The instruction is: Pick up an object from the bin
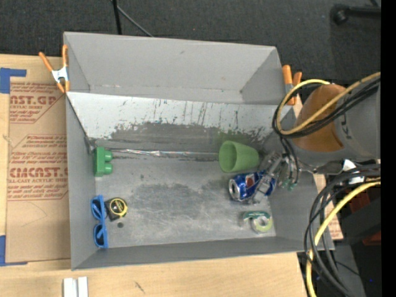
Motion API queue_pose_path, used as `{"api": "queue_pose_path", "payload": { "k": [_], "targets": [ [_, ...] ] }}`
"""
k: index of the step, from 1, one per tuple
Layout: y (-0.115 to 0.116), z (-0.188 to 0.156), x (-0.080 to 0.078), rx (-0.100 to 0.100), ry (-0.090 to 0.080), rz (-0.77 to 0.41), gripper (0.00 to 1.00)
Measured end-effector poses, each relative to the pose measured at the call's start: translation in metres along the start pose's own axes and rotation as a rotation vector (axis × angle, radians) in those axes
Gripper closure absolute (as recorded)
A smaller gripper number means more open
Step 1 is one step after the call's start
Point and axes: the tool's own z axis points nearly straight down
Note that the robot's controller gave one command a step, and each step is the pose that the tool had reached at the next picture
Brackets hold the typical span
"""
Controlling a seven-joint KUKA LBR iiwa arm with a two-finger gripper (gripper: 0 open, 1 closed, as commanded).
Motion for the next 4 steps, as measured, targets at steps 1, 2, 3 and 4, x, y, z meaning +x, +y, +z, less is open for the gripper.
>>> {"api": "queue_pose_path", "payload": {
  "k": [1,2,3,4],
  "targets": [
    [0.001,0.0,0.0,0.0,0.0,-0.002,0.0],
    [0.001,-0.001,-0.001,0.0,-0.003,-0.001,1.0],
    [0.002,-0.036,-0.001,0.001,-0.006,-0.003,1.0],
    [0.003,-0.105,-0.003,0.0,-0.01,-0.005,1.0]
  ]
}}
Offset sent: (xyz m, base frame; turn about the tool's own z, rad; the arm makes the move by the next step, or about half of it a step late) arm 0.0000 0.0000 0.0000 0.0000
